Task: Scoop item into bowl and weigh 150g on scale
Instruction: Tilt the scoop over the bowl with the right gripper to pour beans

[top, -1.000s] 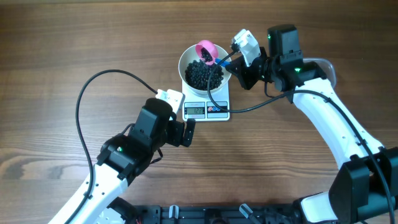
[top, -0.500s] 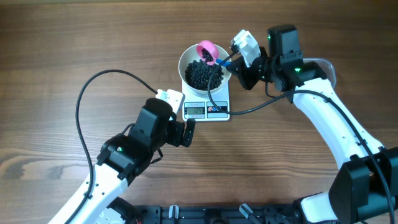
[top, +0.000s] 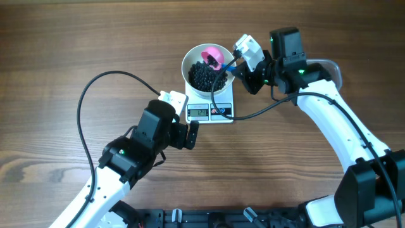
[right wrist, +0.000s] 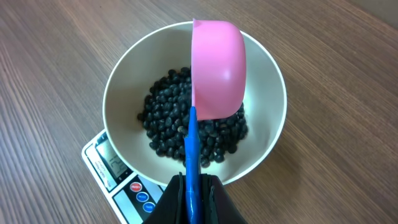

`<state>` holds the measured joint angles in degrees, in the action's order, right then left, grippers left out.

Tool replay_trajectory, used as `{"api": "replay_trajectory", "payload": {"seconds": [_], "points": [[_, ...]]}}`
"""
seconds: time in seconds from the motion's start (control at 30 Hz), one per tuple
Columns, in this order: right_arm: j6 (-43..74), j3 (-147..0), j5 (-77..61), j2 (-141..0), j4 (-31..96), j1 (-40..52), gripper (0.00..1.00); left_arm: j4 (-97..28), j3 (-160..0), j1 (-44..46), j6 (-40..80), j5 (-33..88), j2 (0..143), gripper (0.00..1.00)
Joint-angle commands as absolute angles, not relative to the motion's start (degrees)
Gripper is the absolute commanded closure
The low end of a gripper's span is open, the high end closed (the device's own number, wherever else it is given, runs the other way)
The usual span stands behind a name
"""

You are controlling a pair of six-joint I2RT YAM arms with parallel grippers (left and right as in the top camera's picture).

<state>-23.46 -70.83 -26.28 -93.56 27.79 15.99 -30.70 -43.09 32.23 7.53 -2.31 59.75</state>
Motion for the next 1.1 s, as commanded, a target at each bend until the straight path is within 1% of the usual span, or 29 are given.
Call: {"api": "replay_trajectory", "payload": {"seconds": [0.0,0.17,0.3,0.43,1.07], "points": [[-22.33,-70.85,-26.94,-94.30,27.49,16.16,0.96,-30.65,-42.96,31.97,6.42,-3.07,59.81,0.00],[-22.17,-70.85,-27.05,-94.30,27.49,16.16,0.96,-30.65,-42.96,31.97,6.42,-3.07,59.81,0.00],[-19.31,-70.85,-27.40,-94.30,27.53,16.16,0.96,-30.65,-42.96,31.97,6.42,-3.07,59.81,0.00],[-19.29,-70.85,-29.67,-94.30,27.27,16.16,0.96,-30.65,-42.96,31.97,6.42,-3.07,59.81,0.00],[-19.31,-70.85,-29.65,-94.30,27.29,16.16,0.96,-30.68,-42.96,31.97,6.42,-3.07,59.81,0.00]]}}
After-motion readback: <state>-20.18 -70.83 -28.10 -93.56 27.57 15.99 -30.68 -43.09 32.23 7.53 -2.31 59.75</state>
